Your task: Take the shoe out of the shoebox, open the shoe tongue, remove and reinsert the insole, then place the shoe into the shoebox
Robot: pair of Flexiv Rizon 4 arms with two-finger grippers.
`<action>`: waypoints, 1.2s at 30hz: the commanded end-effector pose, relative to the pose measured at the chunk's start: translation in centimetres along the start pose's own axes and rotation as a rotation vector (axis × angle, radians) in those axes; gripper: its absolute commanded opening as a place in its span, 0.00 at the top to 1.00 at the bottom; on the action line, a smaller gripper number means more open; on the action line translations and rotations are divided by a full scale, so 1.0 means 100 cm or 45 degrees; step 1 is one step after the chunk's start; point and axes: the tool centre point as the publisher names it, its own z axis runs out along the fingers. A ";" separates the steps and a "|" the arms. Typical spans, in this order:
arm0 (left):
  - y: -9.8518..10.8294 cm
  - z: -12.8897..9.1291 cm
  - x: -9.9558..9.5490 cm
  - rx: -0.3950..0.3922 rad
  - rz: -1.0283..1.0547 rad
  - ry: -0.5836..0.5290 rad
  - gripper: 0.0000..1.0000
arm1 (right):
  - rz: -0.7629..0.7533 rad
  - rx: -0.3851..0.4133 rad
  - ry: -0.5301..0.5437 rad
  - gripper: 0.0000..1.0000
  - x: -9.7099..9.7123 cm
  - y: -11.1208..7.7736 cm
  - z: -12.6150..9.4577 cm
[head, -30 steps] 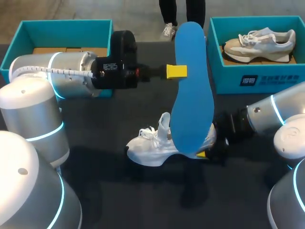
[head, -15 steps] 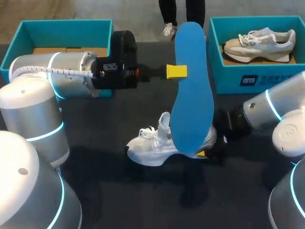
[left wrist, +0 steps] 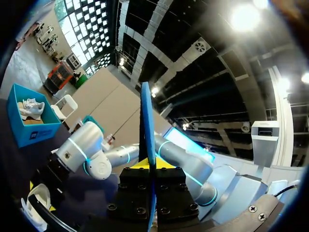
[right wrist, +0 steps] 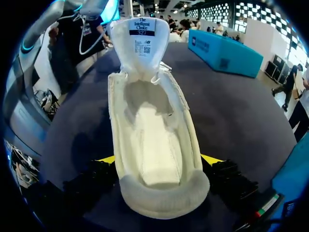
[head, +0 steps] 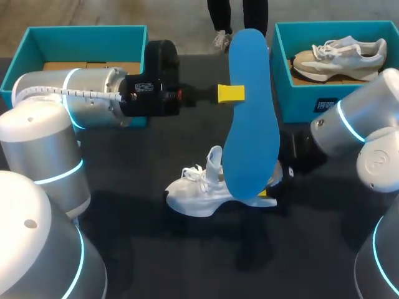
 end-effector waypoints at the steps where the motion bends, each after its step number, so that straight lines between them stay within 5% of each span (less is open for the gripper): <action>1: 0.002 -0.001 0.001 0.005 0.001 0.000 1.00 | 0.014 0.150 -0.013 0.00 0.002 0.006 -0.012; 26: 0.002 -0.001 0.001 0.005 0.001 0.000 1.00 | 0.063 0.512 -0.092 0.00 0.012 0.027 -0.061; 36: 0.002 -0.001 0.001 0.005 0.001 0.000 1.00 | 0.099 0.571 -0.085 0.00 0.012 0.036 -0.067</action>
